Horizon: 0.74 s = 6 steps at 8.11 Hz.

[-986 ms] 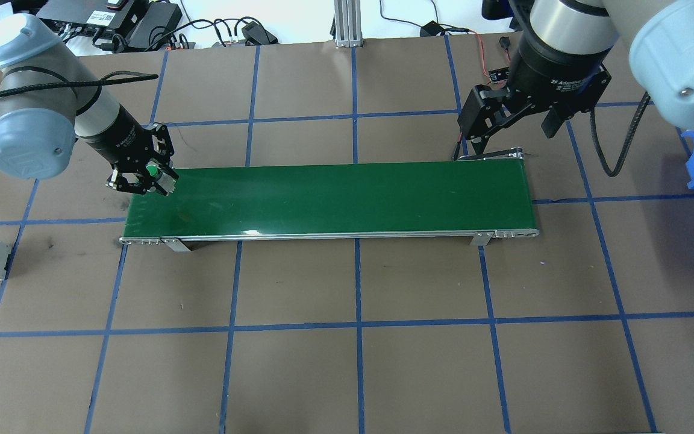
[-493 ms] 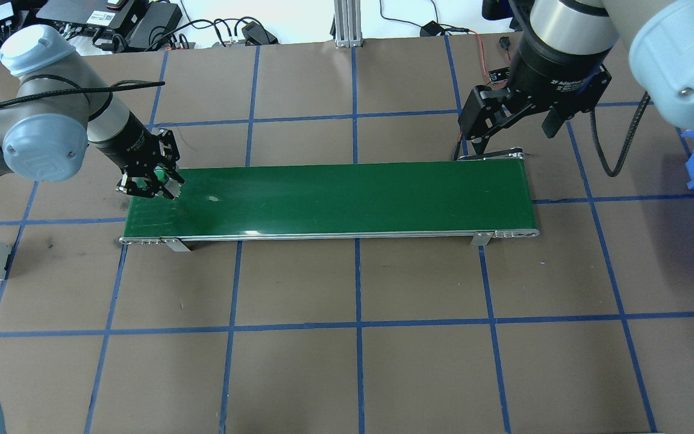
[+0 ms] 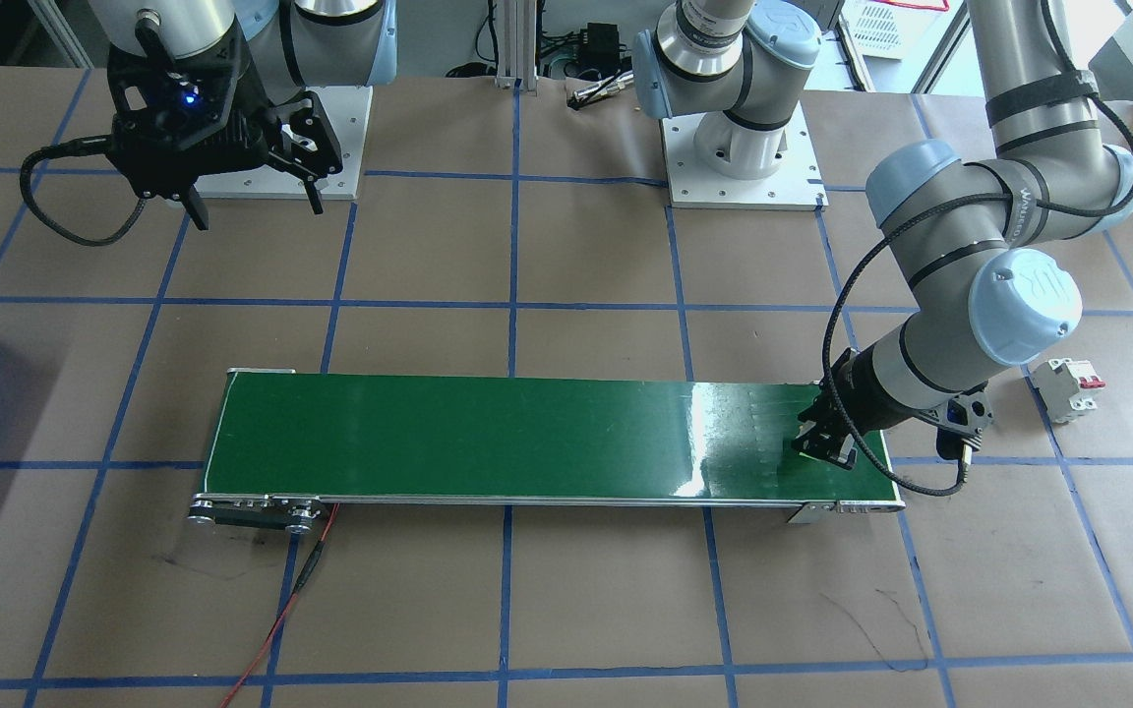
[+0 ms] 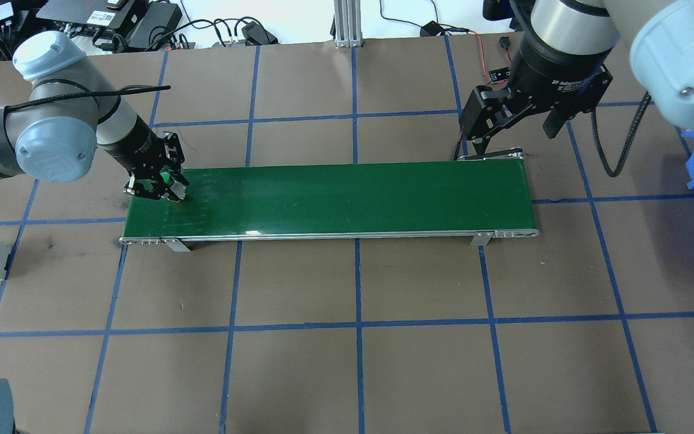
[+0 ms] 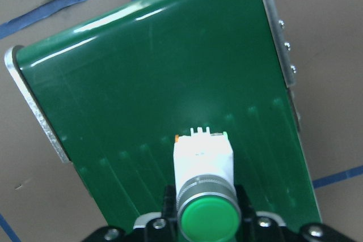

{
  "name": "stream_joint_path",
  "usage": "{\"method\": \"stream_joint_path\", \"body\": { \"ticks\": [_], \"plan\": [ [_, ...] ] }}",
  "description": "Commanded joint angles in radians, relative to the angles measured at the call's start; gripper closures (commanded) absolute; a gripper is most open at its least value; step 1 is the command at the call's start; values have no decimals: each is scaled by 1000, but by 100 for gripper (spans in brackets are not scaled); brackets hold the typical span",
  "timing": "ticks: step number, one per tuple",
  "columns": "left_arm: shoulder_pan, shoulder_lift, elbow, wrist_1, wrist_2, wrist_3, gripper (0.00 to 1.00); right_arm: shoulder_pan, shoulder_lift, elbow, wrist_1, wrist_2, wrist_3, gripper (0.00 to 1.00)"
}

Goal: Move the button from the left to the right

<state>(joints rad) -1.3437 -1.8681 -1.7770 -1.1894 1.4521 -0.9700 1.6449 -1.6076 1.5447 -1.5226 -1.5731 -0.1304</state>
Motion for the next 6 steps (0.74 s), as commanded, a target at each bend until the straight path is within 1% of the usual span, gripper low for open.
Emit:
{"method": "stream_joint_path", "body": {
  "ticks": [1, 2, 3, 5, 6],
  "plan": [
    [-12, -6, 1, 5, 10, 8, 13, 0, 0, 0, 1, -4, 0, 0],
    [-32, -8, 1, 7, 1, 2, 0, 1, 0, 0, 1, -4, 0, 0],
    [-55, 3, 8, 7, 2, -7, 0, 0, 0, 0, 1, -4, 0, 0],
    [-106, 39, 13, -76, 5, -35, 0, 0, 0, 0, 1, -5, 0, 0],
    [-117, 49, 27, -78, 11, -24, 0, 0, 0, 0, 1, -5, 0, 0]
  ]
}}
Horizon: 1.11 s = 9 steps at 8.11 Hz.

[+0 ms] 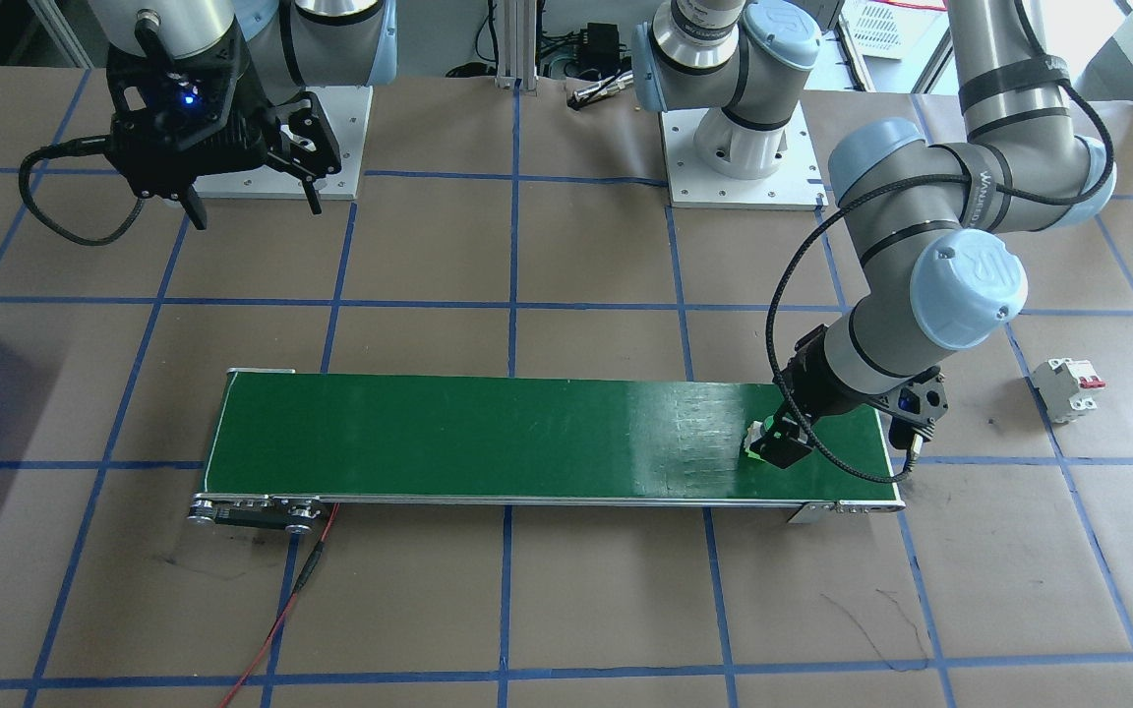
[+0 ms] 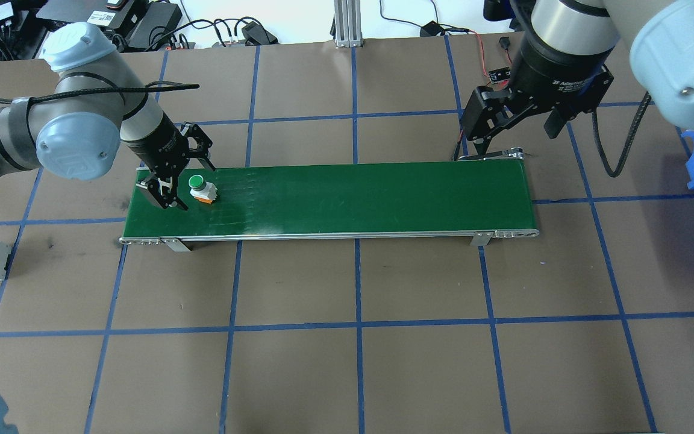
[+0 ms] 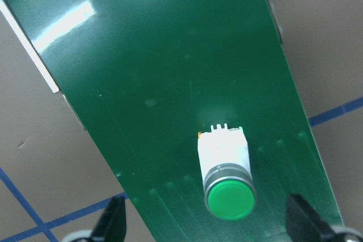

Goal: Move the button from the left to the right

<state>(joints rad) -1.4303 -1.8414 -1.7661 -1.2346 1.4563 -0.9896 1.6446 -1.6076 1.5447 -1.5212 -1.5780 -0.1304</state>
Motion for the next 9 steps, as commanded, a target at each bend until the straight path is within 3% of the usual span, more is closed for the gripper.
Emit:
{"method": "stream_joint_path", "body": {
  "ticks": [1, 4, 6, 9],
  "plan": [
    [-32, 31, 49, -20, 9, 50, 0, 0, 0, 0, 2, -7, 0, 0],
    [-33, 128, 88, -38, 2, 546, 0, -15, 17, 2, -7, 9, 55, 0],
    [-38, 174, 89, -40, -2, 762, 0, -26, 81, 8, -22, 15, 66, 0],
    [-48, 232, 94, -96, 15, 1000, 0, -28, 201, 124, -225, 13, 161, 0]
  ]
}}
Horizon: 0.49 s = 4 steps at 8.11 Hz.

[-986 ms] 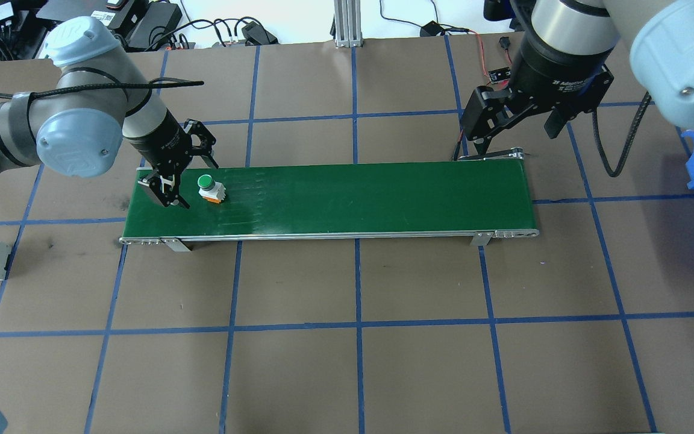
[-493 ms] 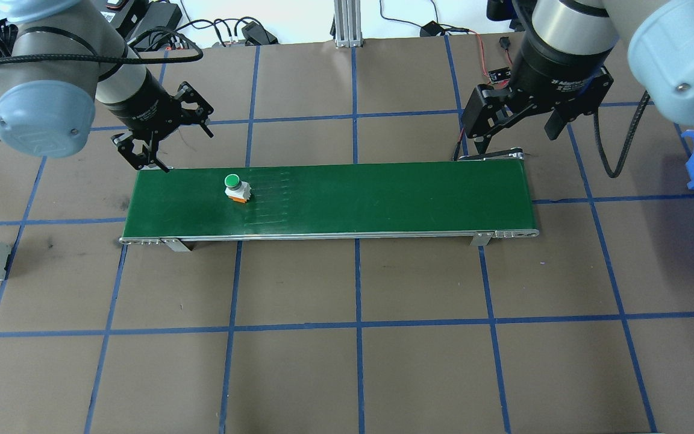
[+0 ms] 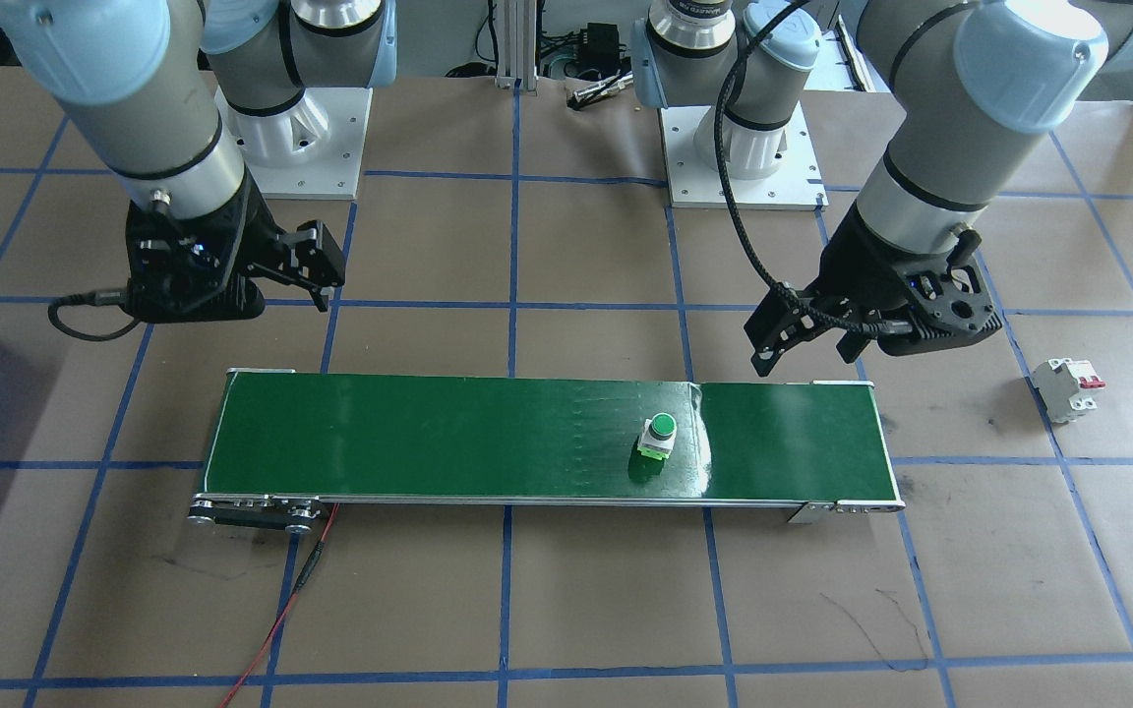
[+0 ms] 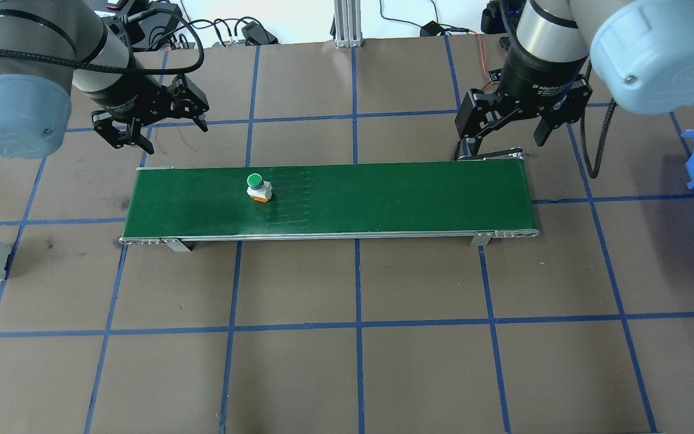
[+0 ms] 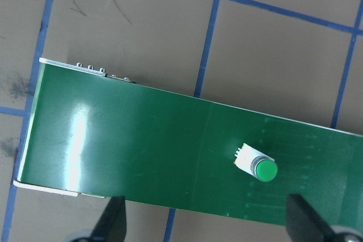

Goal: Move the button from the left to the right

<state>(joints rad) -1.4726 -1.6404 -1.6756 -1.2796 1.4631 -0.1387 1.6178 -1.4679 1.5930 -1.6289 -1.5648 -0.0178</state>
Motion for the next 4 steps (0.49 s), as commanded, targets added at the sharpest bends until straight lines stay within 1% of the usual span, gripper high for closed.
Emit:
{"method": "stream_joint_path", "body": {
  "ticks": [1, 2, 3, 4],
  "plan": [
    [-5, 40, 7, -157, 10, 174, 0, -1, 76, 108, -165, 20, 48, 0],
    [-6, 63, 11, -184, 48, 188, 0, -1, 121, 120, -251, 63, 50, 0],
    [-6, 80, 45, -184, 55, 191, 0, -1, 136, 119, -276, 68, 73, 0],
    [-12, 82, 72, -176, 57, 171, 0, -12, 139, 119, -279, 134, 163, 2]
  ]
}}
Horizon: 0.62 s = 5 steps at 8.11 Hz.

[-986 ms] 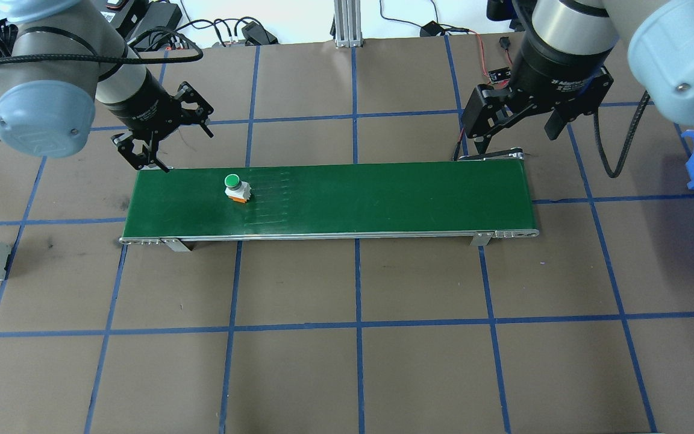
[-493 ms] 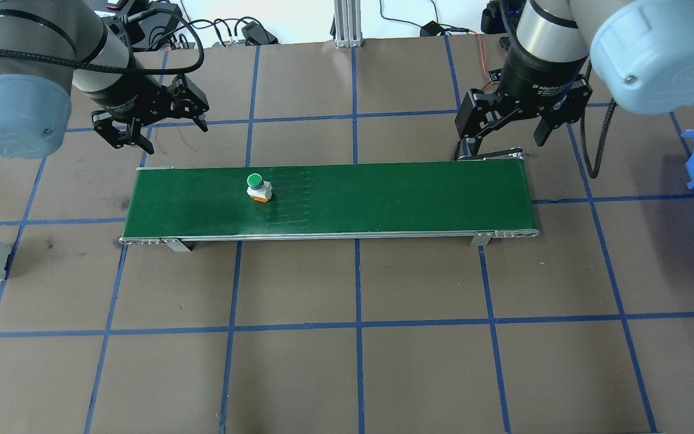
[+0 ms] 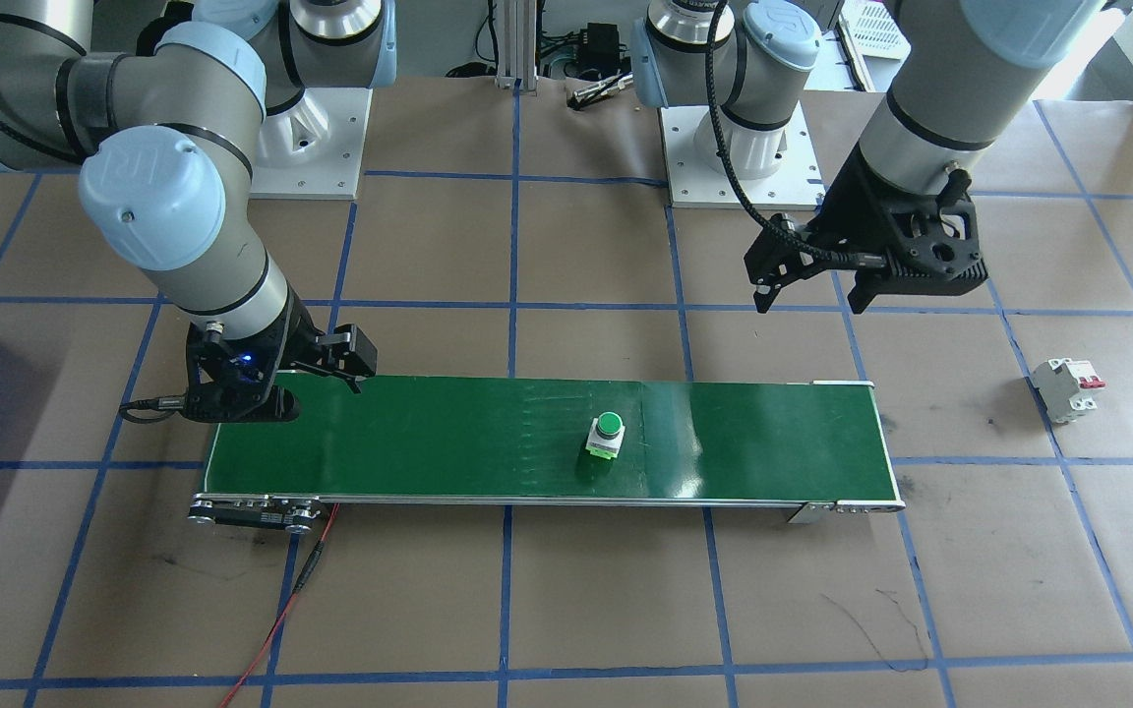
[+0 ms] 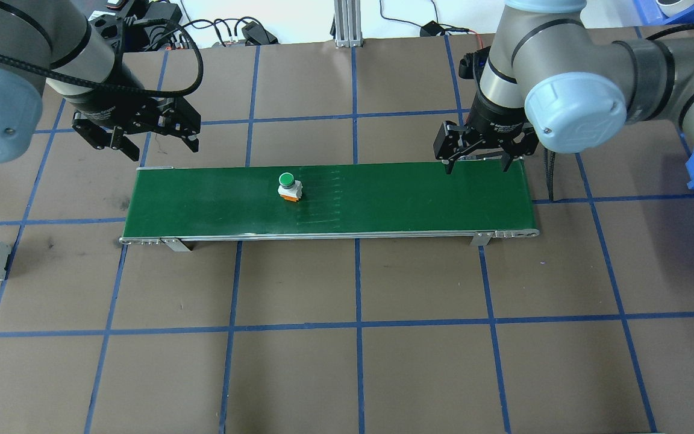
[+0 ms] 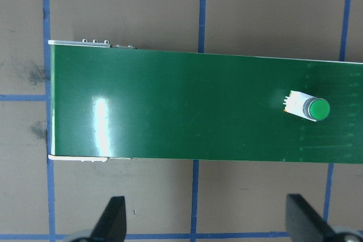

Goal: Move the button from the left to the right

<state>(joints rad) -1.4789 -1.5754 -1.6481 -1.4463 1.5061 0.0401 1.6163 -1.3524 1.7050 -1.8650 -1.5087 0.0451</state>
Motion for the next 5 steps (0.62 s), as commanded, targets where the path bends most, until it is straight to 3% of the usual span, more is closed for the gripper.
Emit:
{"method": "stream_joint_path", "body": {
  "ticks": [1, 2, 5],
  "plan": [
    [-9, 23, 42, -19, 14, 13, 0, -47, 16, 10, -37, 204, 148, 3],
    [-9, 26, 51, -23, 17, 6, 0, -77, 13, 12, -27, 240, 150, 0],
    [-86, 20, 71, -40, 22, 1, 0, -78, 9, 24, -25, 245, 173, 0]
  ]
}}
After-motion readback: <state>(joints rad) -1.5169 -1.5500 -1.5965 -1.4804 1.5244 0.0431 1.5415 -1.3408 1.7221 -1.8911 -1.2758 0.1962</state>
